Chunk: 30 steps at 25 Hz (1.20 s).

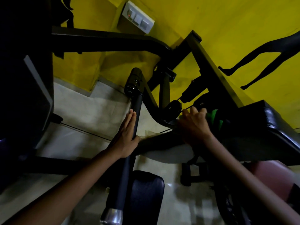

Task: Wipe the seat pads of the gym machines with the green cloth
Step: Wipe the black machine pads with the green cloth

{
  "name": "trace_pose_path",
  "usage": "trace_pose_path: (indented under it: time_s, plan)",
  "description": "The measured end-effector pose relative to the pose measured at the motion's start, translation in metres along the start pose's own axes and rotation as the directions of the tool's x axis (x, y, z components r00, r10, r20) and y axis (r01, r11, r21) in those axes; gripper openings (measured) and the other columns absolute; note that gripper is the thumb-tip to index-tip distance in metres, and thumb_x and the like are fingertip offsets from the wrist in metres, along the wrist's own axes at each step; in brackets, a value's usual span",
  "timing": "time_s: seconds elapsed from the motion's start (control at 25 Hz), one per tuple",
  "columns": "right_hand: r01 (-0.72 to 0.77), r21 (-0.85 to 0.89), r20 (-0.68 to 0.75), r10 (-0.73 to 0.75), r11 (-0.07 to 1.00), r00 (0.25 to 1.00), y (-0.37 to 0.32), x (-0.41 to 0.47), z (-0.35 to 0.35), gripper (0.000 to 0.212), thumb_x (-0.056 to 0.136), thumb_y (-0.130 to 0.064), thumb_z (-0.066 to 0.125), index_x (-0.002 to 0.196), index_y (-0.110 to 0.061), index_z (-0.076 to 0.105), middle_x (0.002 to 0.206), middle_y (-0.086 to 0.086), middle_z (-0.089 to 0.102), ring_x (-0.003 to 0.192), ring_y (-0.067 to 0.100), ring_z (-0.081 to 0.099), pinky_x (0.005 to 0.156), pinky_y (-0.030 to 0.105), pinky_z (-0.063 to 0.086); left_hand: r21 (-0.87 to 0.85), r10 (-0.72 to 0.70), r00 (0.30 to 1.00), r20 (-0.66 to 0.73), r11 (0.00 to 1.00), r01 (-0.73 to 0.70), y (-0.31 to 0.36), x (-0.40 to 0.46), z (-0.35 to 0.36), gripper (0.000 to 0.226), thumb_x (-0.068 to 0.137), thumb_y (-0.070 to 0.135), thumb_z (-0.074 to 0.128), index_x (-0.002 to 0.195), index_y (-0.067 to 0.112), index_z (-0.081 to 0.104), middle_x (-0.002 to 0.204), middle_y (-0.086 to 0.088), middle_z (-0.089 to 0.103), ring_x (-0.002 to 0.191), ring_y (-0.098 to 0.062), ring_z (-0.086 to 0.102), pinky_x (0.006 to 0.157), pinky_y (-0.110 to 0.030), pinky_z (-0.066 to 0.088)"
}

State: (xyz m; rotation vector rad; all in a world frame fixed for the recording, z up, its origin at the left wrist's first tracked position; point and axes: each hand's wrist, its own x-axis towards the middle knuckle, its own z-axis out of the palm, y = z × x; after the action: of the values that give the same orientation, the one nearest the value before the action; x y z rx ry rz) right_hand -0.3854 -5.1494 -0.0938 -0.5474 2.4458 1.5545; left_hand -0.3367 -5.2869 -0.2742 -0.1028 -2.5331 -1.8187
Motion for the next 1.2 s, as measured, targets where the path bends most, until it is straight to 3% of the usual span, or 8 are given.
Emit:
trace_pose_path:
  time_s: [0.12,0.32,0.52,0.6,0.76,0.92,1.04,1.2]
  plan:
    - [0.055,0.005,0.012,-0.055,0.998,0.998,0.013,0.004,-0.001,0.045,0.098,-0.046,0.036,0.133,-0.021,0.049,0.132,0.012,0.045,0.123,0.033,0.041,0.099,0.05,0.035,-0.002,-0.029,1.0,0.005,1.0,0.029,0.002,-0.001,-0.001,0.078,0.094,0.006,0.049,0.151,0.015,-0.003,0.157,0.008,-0.014,0.144,-0.006,-0.011,0.114,-0.018,0.001]
    - [0.337,0.016,0.068,-0.337,0.941,0.939,-0.039,0.029,0.013,0.036,0.098,-0.032,0.042,0.13,-0.021,0.052,0.135,0.014,0.044,0.127,0.035,0.039,0.101,0.05,0.033,0.043,-0.061,0.998,-0.012,0.997,0.061,0.007,-0.002,-0.003,0.067,0.101,0.019,0.041,0.151,0.013,-0.002,0.158,0.003,-0.011,0.145,-0.007,-0.007,0.114,-0.018,0.001]
    - [0.337,-0.023,0.054,-0.336,0.941,0.94,-0.03,0.031,0.017,0.044,0.086,-0.036,0.06,0.127,-0.023,0.054,0.134,0.011,0.047,0.126,0.036,0.041,0.101,0.054,0.034,0.087,-0.141,0.99,0.018,0.986,0.139,0.011,-0.001,-0.005,0.067,0.102,0.023,0.038,0.151,0.014,-0.006,0.159,0.003,-0.011,0.145,-0.007,-0.005,0.105,-0.009,-0.001]
    - [0.345,-0.045,-0.006,-0.346,0.937,0.938,-0.044,0.035,0.027,0.04,0.088,-0.035,0.058,0.125,-0.02,0.056,0.131,0.01,0.051,0.124,0.035,0.044,0.1,0.051,0.035,0.117,-0.16,0.987,0.015,0.981,0.157,0.011,-0.001,-0.004,0.066,0.103,0.025,0.037,0.151,0.017,-0.006,0.159,0.004,-0.01,0.145,-0.007,-0.003,0.105,-0.01,0.002]
    - [0.441,-0.081,0.055,-0.438,0.894,0.897,-0.101,0.05,0.049,0.041,0.095,-0.036,0.048,0.131,-0.017,0.052,0.134,0.009,0.049,0.127,0.032,0.043,0.104,0.049,0.034,0.142,-0.193,0.981,0.003,0.971,0.191,0.01,-0.002,-0.004,0.065,0.102,0.031,0.036,0.152,0.022,-0.005,0.159,0.009,-0.008,0.145,-0.007,0.0,0.109,-0.017,0.007]
    - [0.454,0.059,0.034,-0.457,0.889,0.889,-0.089,0.069,0.05,0.043,0.09,-0.039,0.056,0.129,-0.022,0.051,0.131,0.006,0.05,0.125,0.029,0.045,0.1,0.042,0.036,0.064,-0.177,0.984,0.006,0.982,0.176,0.006,0.001,-0.004,0.065,0.102,0.026,0.039,0.152,0.021,-0.003,0.159,0.009,-0.007,0.144,-0.003,-0.003,0.106,-0.009,0.002]
    - [0.472,0.028,0.004,-0.472,0.881,0.882,-0.095,0.076,0.056,0.041,0.091,-0.035,0.055,0.127,-0.018,0.05,0.13,0.008,0.05,0.122,0.029,0.047,0.099,0.043,0.037,0.04,-0.178,0.984,-0.008,0.983,0.178,0.005,-0.001,-0.003,0.066,0.101,0.024,0.04,0.152,0.021,-0.003,0.159,0.01,-0.008,0.141,0.003,-0.005,0.104,-0.002,-0.001]
    - [0.519,0.034,0.189,-0.515,0.854,0.836,-0.127,0.096,0.061,0.053,0.095,-0.04,0.048,0.14,-0.015,0.039,0.145,0.013,0.037,0.134,0.032,0.033,0.108,0.044,0.027,0.033,-0.17,0.985,0.011,0.985,0.169,0.007,-0.001,-0.003,0.066,0.101,0.02,0.041,0.151,0.021,-0.002,0.158,0.012,-0.007,0.135,0.012,-0.007,0.098,0.006,-0.004]
